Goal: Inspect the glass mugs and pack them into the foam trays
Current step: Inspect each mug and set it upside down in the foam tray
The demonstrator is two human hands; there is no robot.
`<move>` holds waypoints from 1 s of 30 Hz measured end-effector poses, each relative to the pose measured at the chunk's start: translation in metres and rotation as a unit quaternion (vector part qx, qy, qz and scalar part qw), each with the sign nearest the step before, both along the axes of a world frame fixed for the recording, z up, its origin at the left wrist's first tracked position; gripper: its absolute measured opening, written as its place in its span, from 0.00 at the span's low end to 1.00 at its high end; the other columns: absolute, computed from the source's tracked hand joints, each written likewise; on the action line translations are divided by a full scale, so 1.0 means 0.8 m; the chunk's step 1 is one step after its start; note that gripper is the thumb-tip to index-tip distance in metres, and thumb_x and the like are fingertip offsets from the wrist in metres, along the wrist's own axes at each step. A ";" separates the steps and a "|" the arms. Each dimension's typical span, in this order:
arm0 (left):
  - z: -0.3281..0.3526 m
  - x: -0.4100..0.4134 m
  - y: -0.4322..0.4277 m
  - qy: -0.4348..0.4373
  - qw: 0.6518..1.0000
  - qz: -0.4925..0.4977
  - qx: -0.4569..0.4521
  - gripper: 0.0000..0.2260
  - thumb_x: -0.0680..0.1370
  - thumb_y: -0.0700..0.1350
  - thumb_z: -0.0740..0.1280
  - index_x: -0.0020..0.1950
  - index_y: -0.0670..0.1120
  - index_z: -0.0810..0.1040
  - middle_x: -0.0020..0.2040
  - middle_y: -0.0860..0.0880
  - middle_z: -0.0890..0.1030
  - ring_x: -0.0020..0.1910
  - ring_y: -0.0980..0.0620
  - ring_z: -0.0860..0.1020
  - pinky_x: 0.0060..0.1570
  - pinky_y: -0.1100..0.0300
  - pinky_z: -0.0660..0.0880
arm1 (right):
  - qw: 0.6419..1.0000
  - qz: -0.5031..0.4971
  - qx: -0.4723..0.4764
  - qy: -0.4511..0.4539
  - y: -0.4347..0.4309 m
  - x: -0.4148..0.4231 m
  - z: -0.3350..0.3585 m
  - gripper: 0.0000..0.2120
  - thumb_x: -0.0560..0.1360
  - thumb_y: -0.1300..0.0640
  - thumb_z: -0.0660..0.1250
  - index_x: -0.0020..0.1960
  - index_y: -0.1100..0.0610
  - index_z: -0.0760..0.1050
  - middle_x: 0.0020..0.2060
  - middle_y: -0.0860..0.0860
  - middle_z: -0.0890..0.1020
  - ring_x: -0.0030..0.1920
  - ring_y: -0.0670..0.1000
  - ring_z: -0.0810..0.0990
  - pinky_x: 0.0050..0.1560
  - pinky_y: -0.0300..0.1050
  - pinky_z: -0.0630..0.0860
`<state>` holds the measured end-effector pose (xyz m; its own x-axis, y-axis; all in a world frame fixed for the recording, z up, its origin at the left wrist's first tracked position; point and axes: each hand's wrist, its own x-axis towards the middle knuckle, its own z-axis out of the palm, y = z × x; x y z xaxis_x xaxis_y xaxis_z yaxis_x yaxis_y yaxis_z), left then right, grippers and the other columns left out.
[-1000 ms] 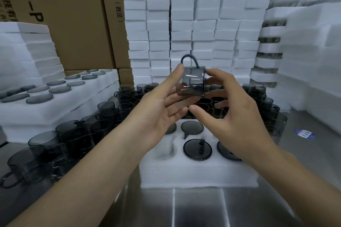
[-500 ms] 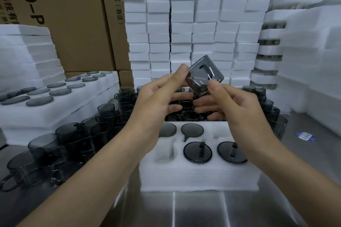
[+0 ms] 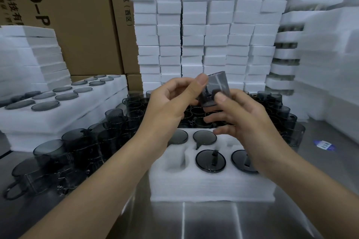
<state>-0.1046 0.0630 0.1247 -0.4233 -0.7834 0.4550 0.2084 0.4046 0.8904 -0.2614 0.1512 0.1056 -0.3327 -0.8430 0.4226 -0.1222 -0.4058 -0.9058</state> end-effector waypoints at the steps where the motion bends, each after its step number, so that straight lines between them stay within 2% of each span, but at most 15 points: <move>1: 0.000 0.001 -0.004 0.004 1.000 0.002 -0.013 0.21 0.73 0.67 0.74 0.56 0.52 0.86 0.51 0.56 0.88 0.47 0.64 0.83 0.46 0.67 0.74 | 1.000 0.010 0.008 -0.027 -0.001 0.000 0.002 0.21 0.77 0.40 0.69 0.62 0.53 0.81 0.51 0.55 0.89 0.50 0.53 0.89 0.47 0.52 0.82; 3: 0.004 0.004 -0.010 -0.008 1.000 -0.004 -0.028 0.20 0.73 0.62 0.74 0.60 0.54 0.85 0.54 0.54 0.87 0.49 0.65 0.83 0.43 0.72 0.74 | 0.997 0.035 0.031 -0.063 -0.001 -0.001 0.005 0.24 0.76 0.38 0.65 0.61 0.55 0.82 0.48 0.57 0.88 0.47 0.52 0.87 0.44 0.49 0.81; 4: 0.006 0.007 -0.012 -0.031 0.999 -0.017 -0.031 0.20 0.74 0.62 0.74 0.63 0.56 0.84 0.57 0.54 0.87 0.50 0.65 0.83 0.44 0.72 0.74 | 0.996 0.047 0.043 -0.065 0.000 -0.001 0.006 0.26 0.76 0.37 0.63 0.60 0.55 0.83 0.47 0.58 0.88 0.46 0.52 0.86 0.43 0.48 0.81; 6: 0.008 0.011 -0.017 -0.096 0.993 -0.057 -0.042 0.19 0.75 0.61 0.73 0.65 0.58 0.85 0.58 0.54 0.87 0.53 0.63 0.83 0.49 0.63 0.74 | 0.994 0.065 0.061 -0.057 0.000 -0.001 0.005 0.28 0.76 0.36 0.60 0.58 0.56 0.85 0.45 0.60 0.87 0.43 0.52 0.85 0.42 0.47 0.79; 9: 0.009 0.019 -0.026 -0.137 0.986 -0.086 -0.052 0.16 0.78 0.60 0.73 0.62 0.55 0.87 0.56 0.50 0.88 0.52 0.56 0.83 0.50 0.53 0.73 | 0.993 0.073 0.087 -0.024 -0.002 0.000 0.002 0.32 0.77 0.33 0.57 0.59 0.58 0.85 0.43 0.60 0.87 0.41 0.51 0.83 0.40 0.45 0.77; 11: 0.010 0.025 -0.033 -0.154 0.983 -0.087 -0.040 0.17 0.77 0.61 0.74 0.59 0.53 0.88 0.54 0.49 0.88 0.51 0.53 0.83 0.51 0.50 0.73 | 0.992 0.074 0.104 -0.001 -0.003 0.000 0.000 0.32 0.80 0.31 0.60 0.59 0.57 0.85 0.43 0.60 0.87 0.40 0.52 0.83 0.39 0.45 0.77; 15: 0.008 0.029 -0.044 -0.181 0.982 -0.058 -0.020 0.19 0.72 0.64 0.78 0.52 0.51 0.88 0.45 0.54 0.87 0.42 0.57 0.82 0.49 0.50 0.72 | 0.990 0.062 0.123 0.035 -0.003 0.000 -0.003 0.29 0.77 0.32 0.65 0.59 0.56 0.85 0.47 0.56 0.88 0.43 0.52 0.85 0.41 0.46 0.78; 18: 0.002 0.024 -0.043 -0.182 0.982 -0.050 0.002 0.30 0.69 0.65 0.80 0.57 0.42 0.84 0.42 0.52 0.85 0.39 0.55 0.82 0.46 0.53 0.74 | 0.989 0.047 0.105 0.097 -0.002 0.002 -0.010 0.20 0.75 0.37 0.73 0.63 0.46 0.82 0.50 0.50 0.88 0.49 0.49 0.87 0.45 0.45 0.82; 20: 0.000 0.019 -0.039 -0.178 0.982 -0.058 0.017 0.34 0.69 0.68 0.78 0.59 0.41 0.81 0.38 0.53 0.83 0.38 0.55 0.81 0.43 0.56 0.74 | 0.991 0.042 0.090 0.094 -0.002 0.002 -0.011 0.22 0.74 0.39 0.76 0.65 0.45 0.81 0.50 0.49 0.88 0.51 0.50 0.88 0.45 0.45 0.84; 21: 0.001 0.018 -0.038 -0.164 0.983 -0.073 0.028 0.32 0.70 0.68 0.77 0.59 0.43 0.81 0.38 0.53 0.82 0.38 0.54 0.81 0.42 0.57 0.74 | 0.993 0.044 0.084 0.073 -0.003 0.002 -0.010 0.21 0.75 0.40 0.75 0.64 0.47 0.82 0.50 0.50 0.88 0.50 0.52 0.88 0.45 0.45 0.84; 23: 0.004 0.019 -0.036 -0.136 0.983 -0.121 0.039 0.26 0.74 0.67 0.74 0.62 0.50 0.82 0.42 0.51 0.82 0.40 0.52 0.82 0.40 0.58 0.73 | 0.994 0.060 0.087 0.006 -0.004 0.001 -0.005 0.21 0.76 0.38 0.71 0.60 0.52 0.84 0.47 0.55 0.88 0.47 0.53 0.87 0.42 0.47 0.82; 25: 0.008 0.021 -0.035 -0.146 0.976 -0.162 0.021 0.22 0.77 0.65 0.71 0.68 0.57 0.82 0.50 0.46 0.81 0.43 0.51 0.81 0.41 0.58 0.72 | 0.992 0.076 0.096 -0.027 -0.003 -0.004 -0.001 0.25 0.74 0.35 0.67 0.57 0.54 0.85 0.43 0.58 0.86 0.43 0.52 0.85 0.40 0.47 0.79; 27: 0.008 0.021 -0.035 -0.161 0.971 -0.178 0.007 0.22 0.80 0.64 0.67 0.69 0.56 0.82 0.52 0.45 0.79 0.43 0.52 0.80 0.42 0.58 0.71 | 0.990 0.087 0.107 -0.019 -0.003 -0.009 0.001 0.32 0.73 0.32 0.65 0.58 0.59 0.83 0.40 0.58 0.84 0.40 0.52 0.83 0.38 0.45 0.77; 30: 0.007 0.020 -0.033 -0.144 0.971 -0.188 0.027 0.23 0.80 0.62 0.67 0.72 0.55 0.80 0.53 0.46 0.80 0.44 0.52 0.80 0.42 0.58 0.71 | 0.986 0.098 0.130 -0.023 -0.003 -0.015 0.003 0.35 0.75 0.30 0.58 0.54 0.60 0.84 0.35 0.57 0.81 0.35 0.51 0.80 0.36 0.43 0.74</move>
<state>-0.0884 0.0368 0.1302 -0.7881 -0.5680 0.2370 0.0710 0.2985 0.9517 -0.2730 0.1485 0.1080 -0.1662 -0.9710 0.1718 -0.0200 -0.1709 -0.9851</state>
